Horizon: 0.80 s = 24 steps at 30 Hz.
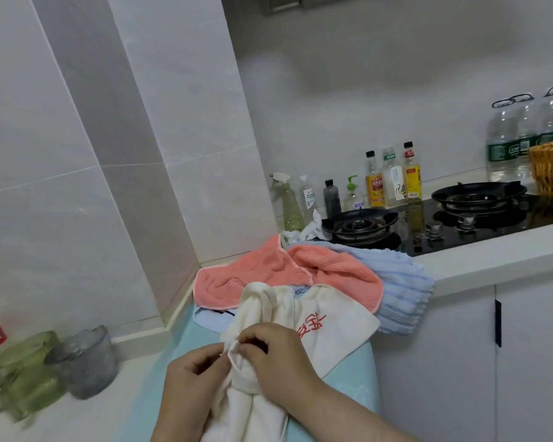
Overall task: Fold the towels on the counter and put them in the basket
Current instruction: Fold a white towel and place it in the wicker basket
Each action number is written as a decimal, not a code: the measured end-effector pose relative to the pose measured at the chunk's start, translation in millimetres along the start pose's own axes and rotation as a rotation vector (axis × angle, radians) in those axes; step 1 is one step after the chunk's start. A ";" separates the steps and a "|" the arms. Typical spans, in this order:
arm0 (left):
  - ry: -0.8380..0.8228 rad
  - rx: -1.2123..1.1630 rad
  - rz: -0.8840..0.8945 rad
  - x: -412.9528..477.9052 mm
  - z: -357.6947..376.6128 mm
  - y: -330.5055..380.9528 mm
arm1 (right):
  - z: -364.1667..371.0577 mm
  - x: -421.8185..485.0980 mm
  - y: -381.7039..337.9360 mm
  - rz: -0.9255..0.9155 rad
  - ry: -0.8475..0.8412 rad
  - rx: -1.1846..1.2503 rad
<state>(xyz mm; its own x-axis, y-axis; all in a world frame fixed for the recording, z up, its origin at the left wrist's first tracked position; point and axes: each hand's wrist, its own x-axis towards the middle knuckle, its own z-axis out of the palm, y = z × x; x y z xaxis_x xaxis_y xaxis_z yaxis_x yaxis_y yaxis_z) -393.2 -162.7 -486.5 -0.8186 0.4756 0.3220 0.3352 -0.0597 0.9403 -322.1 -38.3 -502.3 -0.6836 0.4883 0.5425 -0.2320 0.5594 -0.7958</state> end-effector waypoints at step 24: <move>0.120 0.249 0.082 8.3 5.9 -16.1 | -35.7 93.5 -24.5 0.176 -0.341 -0.451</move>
<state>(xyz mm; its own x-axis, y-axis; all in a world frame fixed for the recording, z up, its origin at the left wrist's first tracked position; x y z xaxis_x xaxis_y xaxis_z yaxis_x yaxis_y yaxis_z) -402.6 -152.6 -499.6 -0.8282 0.3701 0.4209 0.4950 0.1307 0.8590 -355.6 17.5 -422.5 -0.8862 0.3988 0.2357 0.1717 0.7554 -0.6324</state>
